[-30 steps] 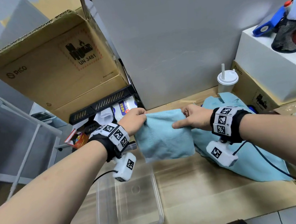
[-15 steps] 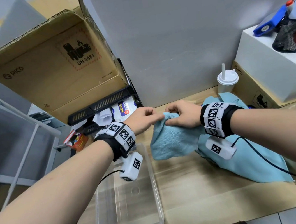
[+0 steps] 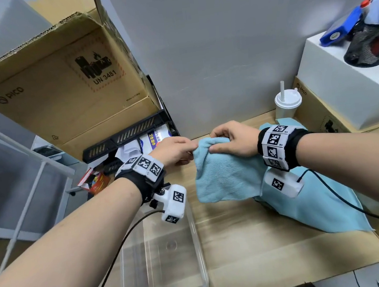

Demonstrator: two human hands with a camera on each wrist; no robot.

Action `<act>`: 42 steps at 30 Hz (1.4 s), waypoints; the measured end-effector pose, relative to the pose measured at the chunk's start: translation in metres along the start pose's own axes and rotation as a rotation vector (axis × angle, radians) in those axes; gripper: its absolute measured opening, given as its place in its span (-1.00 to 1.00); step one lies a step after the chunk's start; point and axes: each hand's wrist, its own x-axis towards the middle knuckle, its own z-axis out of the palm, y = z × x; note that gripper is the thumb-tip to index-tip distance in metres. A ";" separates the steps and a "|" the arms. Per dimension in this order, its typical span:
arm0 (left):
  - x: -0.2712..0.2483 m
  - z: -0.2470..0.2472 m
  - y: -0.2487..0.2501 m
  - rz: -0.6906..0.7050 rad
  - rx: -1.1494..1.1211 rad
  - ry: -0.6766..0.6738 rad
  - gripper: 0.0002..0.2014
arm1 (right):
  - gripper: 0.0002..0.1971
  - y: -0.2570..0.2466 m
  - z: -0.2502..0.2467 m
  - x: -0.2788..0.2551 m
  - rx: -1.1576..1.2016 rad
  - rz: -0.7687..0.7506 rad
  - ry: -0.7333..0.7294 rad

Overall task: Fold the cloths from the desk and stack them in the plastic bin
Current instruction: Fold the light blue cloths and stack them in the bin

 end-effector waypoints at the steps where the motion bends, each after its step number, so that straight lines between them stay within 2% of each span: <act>1: 0.000 0.002 0.002 0.033 0.114 0.042 -0.84 | -0.87 0.000 0.001 0.001 -0.009 -0.008 -0.012; 4: 0.000 0.005 0.008 0.171 0.223 0.071 -0.76 | -0.90 -0.002 0.003 0.002 -0.035 -0.019 -0.029; 6: -0.005 0.002 0.012 0.243 0.279 0.026 -0.84 | -0.88 -0.003 0.003 0.003 -0.015 -0.029 -0.009; 8: -0.009 -0.002 0.015 0.249 0.315 0.007 -0.92 | -0.89 -0.003 0.000 0.003 0.006 -0.031 0.009; 11: -0.014 -0.001 0.016 0.260 0.360 0.043 -0.90 | -0.92 -0.004 -0.002 0.002 0.015 -0.029 0.006; 16: -0.013 0.007 0.018 0.265 0.388 0.130 -0.96 | -0.92 -0.005 -0.001 0.002 0.022 0.004 0.002; 18: -0.012 0.008 0.020 0.250 0.444 0.116 -0.97 | -0.83 -0.004 0.000 0.000 0.034 0.011 0.003; 21: -0.010 0.008 0.021 0.249 0.526 0.095 -0.96 | -0.80 -0.005 -0.001 -0.002 0.016 0.010 0.004; 24: -0.009 0.003 0.023 0.263 0.473 0.110 -0.94 | -0.83 -0.001 -0.003 -0.003 -0.018 0.025 0.001; 28: -0.009 -0.006 0.017 0.200 0.360 0.083 -0.85 | -0.80 0.005 -0.009 -0.005 -0.047 0.060 0.013; 33: -0.008 0.012 0.018 0.110 0.027 0.079 -0.87 | -0.83 -0.004 -0.010 0.000 -0.065 0.051 0.006; 36: -0.007 0.006 0.014 0.170 0.137 0.008 -0.72 | -0.84 -0.006 -0.012 0.000 -0.033 0.056 -0.021; 39: -0.007 0.004 0.014 0.189 0.073 0.014 -0.79 | -0.87 -0.007 -0.015 -0.004 -0.037 0.085 -0.090; 42: -0.007 0.008 0.020 0.161 -0.029 0.030 -0.81 | -0.79 -0.009 -0.017 -0.006 -0.042 0.130 -0.162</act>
